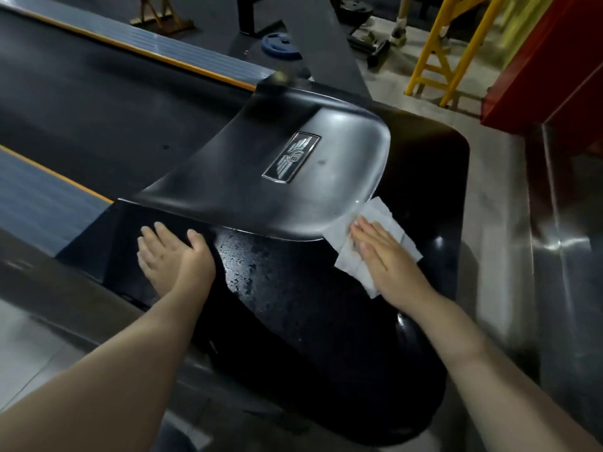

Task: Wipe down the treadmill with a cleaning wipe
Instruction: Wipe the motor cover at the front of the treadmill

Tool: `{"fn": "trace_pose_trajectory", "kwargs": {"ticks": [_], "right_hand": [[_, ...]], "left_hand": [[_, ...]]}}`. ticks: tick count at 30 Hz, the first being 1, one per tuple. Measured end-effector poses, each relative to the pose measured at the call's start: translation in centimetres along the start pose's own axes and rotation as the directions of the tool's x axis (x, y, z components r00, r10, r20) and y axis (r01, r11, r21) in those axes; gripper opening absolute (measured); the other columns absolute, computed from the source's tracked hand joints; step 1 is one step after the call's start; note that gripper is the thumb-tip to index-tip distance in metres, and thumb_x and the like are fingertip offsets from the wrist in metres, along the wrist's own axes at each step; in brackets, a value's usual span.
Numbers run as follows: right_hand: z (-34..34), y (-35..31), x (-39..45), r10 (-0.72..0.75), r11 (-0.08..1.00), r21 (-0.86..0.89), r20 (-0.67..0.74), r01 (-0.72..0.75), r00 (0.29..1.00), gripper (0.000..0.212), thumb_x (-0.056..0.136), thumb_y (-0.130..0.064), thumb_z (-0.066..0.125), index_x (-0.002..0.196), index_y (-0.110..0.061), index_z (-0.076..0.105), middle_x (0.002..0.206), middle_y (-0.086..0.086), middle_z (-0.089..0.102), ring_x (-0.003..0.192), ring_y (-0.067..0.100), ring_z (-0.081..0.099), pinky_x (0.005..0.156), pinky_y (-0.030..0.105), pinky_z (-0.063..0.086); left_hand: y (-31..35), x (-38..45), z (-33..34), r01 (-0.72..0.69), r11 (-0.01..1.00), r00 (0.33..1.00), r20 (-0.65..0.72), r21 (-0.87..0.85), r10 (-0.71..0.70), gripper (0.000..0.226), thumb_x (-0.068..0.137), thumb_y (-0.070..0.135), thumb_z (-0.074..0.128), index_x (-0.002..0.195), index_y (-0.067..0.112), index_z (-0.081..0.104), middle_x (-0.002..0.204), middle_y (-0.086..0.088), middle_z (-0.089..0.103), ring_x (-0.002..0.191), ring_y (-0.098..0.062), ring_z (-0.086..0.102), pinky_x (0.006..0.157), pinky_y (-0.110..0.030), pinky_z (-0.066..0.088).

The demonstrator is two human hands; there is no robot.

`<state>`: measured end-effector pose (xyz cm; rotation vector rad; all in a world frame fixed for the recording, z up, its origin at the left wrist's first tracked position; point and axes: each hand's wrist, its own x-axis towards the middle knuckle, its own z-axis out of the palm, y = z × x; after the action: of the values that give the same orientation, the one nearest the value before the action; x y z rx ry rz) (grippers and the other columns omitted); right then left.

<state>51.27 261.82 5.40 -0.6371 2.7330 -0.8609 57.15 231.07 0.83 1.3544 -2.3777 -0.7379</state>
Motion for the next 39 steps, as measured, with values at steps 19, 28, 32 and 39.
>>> {"fn": "trace_pose_trajectory", "kwargs": {"ticks": [19,28,32,39], "right_hand": [[17.0,-24.4,24.1,-0.250,0.784,-0.310,0.634,0.537,0.732,0.054,0.104,-0.032,0.018,0.155,-0.013,0.017,0.163,0.007,0.010,0.148,0.028,0.013,0.117,0.045,0.012],[1.5,-7.6,15.0,-0.050,0.820,-0.449,0.561,0.354,0.826,0.058,0.106,-0.034,0.026,0.156,-0.027,-0.002,0.163,-0.008,-0.011,0.150,0.015,-0.008,0.119,0.032,-0.002],[-1.5,-4.5,12.9,0.077,0.807,-0.542,0.494,0.237,0.866,0.059,0.105,-0.041,0.021,0.154,-0.033,-0.010,0.161,-0.009,-0.018,0.149,0.013,-0.013,0.120,0.031,-0.005],[9.8,-13.7,23.5,-0.144,0.784,-0.496,0.439,0.373,0.887,0.062,0.103,-0.043,0.022,0.157,-0.017,0.005,0.165,0.005,-0.003,0.151,0.025,-0.001,0.121,0.042,0.001]], "left_hand": [[-0.5,1.0,1.2,-0.007,0.998,0.997,-0.079,0.060,0.012,0.071,0.087,0.036,0.024,0.153,0.008,0.029,0.163,-0.010,0.019,0.150,-0.025,0.015,0.122,-0.038,0.006],[-0.2,0.6,0.7,-0.001,0.995,0.999,-0.046,0.100,0.006,0.068,0.091,0.036,0.024,0.154,0.010,0.025,0.163,-0.009,0.018,0.151,-0.024,0.013,0.122,-0.039,0.007],[0.0,0.6,0.6,0.003,0.994,0.999,-0.047,0.111,0.002,0.069,0.090,0.035,0.025,0.154,0.010,0.026,0.163,-0.010,0.020,0.150,-0.025,0.014,0.122,-0.040,0.008],[-0.1,0.5,0.7,0.001,0.993,0.999,-0.038,0.120,0.004,0.069,0.090,0.037,0.021,0.155,0.012,0.023,0.164,-0.007,0.015,0.151,-0.022,0.009,0.122,-0.038,0.004]]}}
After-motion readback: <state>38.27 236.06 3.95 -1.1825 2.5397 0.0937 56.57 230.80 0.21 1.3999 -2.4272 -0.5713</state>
